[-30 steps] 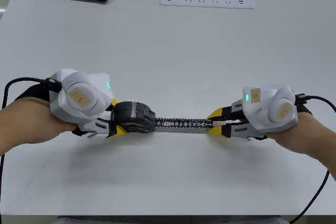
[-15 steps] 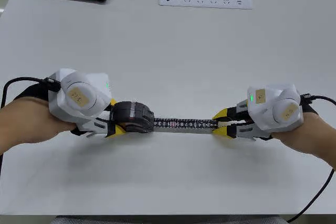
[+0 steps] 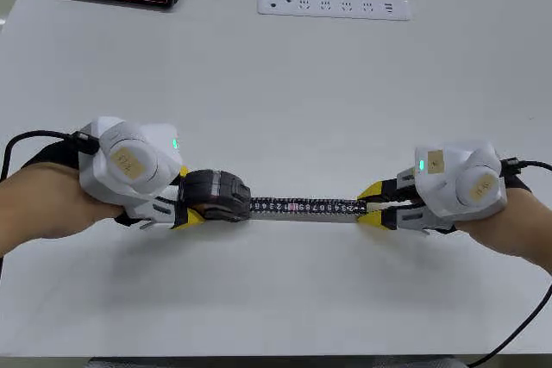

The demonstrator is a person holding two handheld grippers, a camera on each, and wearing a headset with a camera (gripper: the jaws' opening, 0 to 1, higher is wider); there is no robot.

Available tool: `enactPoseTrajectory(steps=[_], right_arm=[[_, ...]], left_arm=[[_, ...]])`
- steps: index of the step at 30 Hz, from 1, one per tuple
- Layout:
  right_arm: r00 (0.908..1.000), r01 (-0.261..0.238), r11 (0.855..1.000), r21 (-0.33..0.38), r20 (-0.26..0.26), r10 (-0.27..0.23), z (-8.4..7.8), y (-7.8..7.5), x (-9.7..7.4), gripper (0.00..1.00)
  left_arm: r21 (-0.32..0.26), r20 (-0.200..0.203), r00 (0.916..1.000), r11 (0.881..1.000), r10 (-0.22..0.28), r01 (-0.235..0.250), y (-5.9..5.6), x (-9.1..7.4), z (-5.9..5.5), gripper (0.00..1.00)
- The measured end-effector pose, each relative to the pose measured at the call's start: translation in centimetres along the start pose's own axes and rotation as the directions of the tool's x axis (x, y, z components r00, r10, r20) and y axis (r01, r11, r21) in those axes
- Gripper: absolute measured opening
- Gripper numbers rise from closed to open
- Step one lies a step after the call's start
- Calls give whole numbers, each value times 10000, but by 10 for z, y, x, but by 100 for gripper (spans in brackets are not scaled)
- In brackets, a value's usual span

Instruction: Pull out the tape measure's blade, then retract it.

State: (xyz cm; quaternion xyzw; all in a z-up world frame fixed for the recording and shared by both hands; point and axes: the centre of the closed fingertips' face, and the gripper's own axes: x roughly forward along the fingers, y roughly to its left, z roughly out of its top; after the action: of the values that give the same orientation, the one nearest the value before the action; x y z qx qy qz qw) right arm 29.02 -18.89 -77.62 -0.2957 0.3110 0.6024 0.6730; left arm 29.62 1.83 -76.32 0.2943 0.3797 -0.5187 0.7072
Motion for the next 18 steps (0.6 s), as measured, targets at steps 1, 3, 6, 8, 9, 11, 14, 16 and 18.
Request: enactPoseTrajectory(steps=[1, 3, 6, 8, 9, 11, 14, 16, 18], right_arm=[[10000, 6, 10000, 1, -12, -6, -1, 0, 0, 9], [10000, 24, 10000, 24, -32, -24, -3, 0, -2, 9], [10000, 30, 10000, -5, -83, -30, -5, 0, -4, 9], [9999, 39, 10000, -5, -139, -39, -7, 0, -6, 9], [9999, 46, 10000, -5, -151, -46, -7, 0, -7, 9], [9998, 16, 10000, -57, -218, -18, -8, 1, -9, 9], [9996, 26, 10000, -20, -274, -26, -10, 1, -11, 9], [9995, -9, 10000, -45, -331, 7, -12, 2, -12, 9], [9993, -14, 10000, -47, -378, 12, -14, 1, -13, 9]], left_arm=[[11, -2, 10000, 10000, 2, -2, 0, 0, 0, 26], [8, -13, 10000, 10000, 5, -5, 0, 0, 0, 26], [20, -13, 10000, 10000, 1, -1, 0, 0, 0, 26], [16, -17, 10000, 10000, -2, 2, 0, 0, 0, 26], [19, -16, 10000, 10000, -2, 2, 0, 0, 0, 26], [25, -20, 10000, 10000, -2, 2, 0, 0, 0, 26], [22, -12, 10000, 10000, -11, 11, 0, 0, 1, 27], [45, -13, 10000, 10000, -10, 11, -1, 0, 1, 26], [37, -19, 10000, 10000, -9, 9, -1, 0, 1, 26]])
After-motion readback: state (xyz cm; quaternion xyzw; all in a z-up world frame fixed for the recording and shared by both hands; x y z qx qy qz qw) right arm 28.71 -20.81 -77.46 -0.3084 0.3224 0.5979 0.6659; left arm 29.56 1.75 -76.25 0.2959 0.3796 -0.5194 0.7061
